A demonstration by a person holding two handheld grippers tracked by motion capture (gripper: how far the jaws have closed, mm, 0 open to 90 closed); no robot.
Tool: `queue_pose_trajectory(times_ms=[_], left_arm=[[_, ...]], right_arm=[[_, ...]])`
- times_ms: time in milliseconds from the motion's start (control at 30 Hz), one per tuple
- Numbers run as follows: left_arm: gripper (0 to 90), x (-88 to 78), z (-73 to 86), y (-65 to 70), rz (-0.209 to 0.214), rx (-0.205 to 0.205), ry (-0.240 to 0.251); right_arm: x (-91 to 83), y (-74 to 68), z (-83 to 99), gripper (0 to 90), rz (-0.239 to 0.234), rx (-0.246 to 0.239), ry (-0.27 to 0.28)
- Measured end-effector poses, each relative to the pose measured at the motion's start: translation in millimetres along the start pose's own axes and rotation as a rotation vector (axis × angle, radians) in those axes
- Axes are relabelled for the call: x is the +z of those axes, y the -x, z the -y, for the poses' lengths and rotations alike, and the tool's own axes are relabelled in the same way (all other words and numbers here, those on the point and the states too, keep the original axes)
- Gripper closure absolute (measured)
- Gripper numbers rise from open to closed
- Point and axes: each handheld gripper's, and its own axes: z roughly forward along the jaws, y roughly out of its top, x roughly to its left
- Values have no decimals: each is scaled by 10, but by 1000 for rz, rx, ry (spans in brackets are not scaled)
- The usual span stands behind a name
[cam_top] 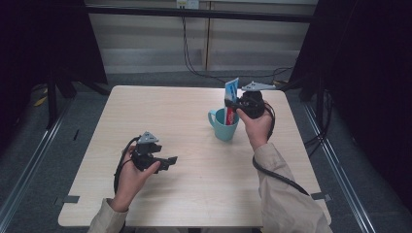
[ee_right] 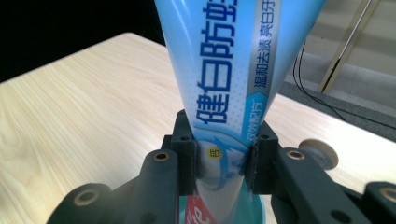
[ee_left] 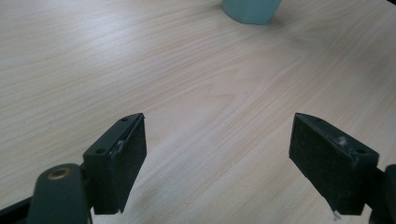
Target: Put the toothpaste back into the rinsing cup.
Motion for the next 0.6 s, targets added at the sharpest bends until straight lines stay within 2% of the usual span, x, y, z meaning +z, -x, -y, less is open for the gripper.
queue_pose_trajectory(times_ms=[100,233,300,400,600], left_arm=[[192,15,12,1,-1,-12,3],[192,22,14,5,3,-1,-5],[192,30,20,9,1,-8,-4],[192,45,31,3,-1,-17,-7],[192,56,41,15,5,-9,-14]], right_arm=[[39,21,93,698,1,6,-15],[69,30,161,697,-1,14,-36],[82,32,194,695,-5,22,-28],[88,27,193,693,-7,21,-27],[120,19,172,683,-1,9,-38]])
